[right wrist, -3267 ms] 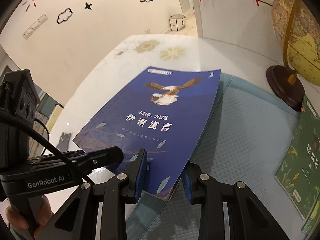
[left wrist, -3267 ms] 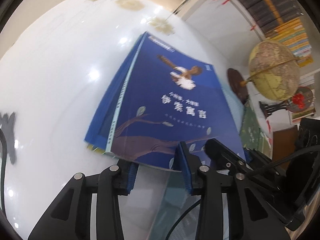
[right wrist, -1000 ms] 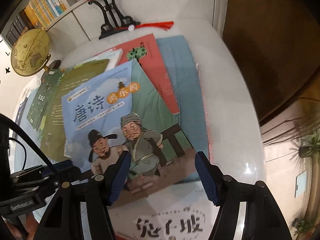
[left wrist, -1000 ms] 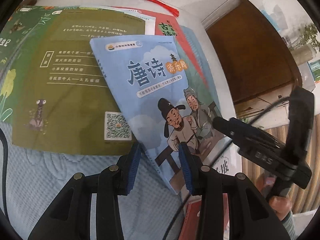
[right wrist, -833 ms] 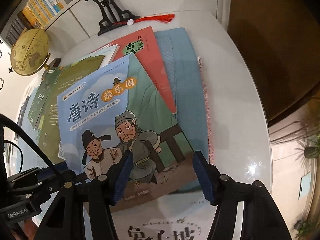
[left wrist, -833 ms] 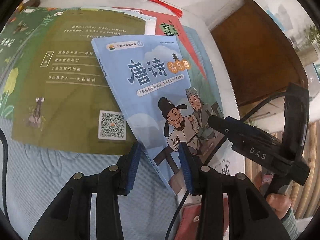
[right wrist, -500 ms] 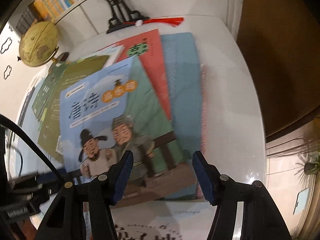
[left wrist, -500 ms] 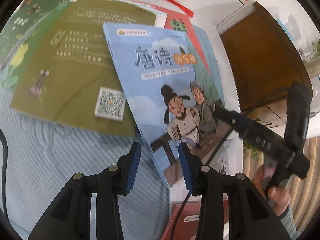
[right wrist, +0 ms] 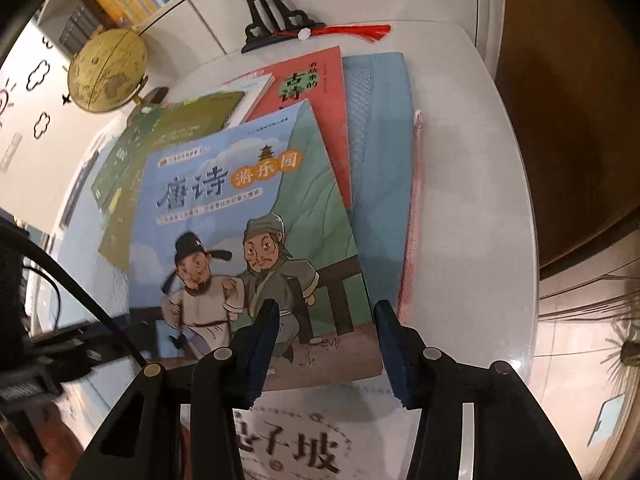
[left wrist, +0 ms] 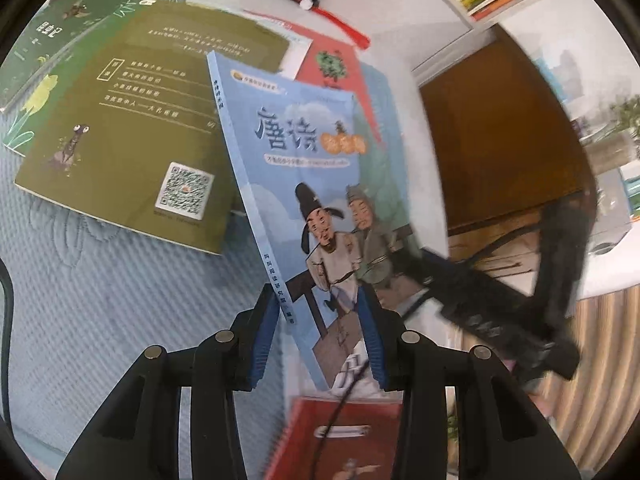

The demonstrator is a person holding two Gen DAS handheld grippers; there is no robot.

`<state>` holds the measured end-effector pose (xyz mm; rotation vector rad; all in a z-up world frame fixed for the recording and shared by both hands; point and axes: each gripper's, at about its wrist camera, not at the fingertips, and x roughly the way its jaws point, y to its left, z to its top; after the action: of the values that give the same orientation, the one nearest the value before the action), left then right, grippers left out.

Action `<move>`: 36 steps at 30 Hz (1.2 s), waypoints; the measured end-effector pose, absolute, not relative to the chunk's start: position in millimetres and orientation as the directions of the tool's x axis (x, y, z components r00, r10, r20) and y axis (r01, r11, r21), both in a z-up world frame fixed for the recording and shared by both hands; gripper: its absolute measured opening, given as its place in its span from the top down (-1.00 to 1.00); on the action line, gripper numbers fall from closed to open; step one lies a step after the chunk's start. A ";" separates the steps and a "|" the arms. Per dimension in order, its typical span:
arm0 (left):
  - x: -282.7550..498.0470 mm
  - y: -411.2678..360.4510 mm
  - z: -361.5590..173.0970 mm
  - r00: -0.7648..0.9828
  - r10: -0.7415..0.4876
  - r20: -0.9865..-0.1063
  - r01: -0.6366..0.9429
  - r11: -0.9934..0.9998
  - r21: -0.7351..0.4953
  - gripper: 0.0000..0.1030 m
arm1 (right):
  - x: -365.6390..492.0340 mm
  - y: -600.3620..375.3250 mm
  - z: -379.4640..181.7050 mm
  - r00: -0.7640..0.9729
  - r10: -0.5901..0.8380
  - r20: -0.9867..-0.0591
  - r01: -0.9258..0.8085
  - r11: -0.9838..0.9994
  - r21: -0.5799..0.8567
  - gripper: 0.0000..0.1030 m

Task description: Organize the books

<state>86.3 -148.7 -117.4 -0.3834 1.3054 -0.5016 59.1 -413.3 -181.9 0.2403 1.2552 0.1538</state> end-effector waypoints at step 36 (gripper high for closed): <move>16.9 -191.9 -136.9 0.375 -0.363 -0.853 -0.218 0.860 -0.462 0.32 | 77.9 -445.6 -186.4 0.185 0.321 -0.929 -0.403 0.887 0.226 0.01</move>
<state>16.9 -192.0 -136.9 -0.5624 1.2010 -0.0993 77.9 -445.6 -186.4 -0.0752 1.2878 0.5103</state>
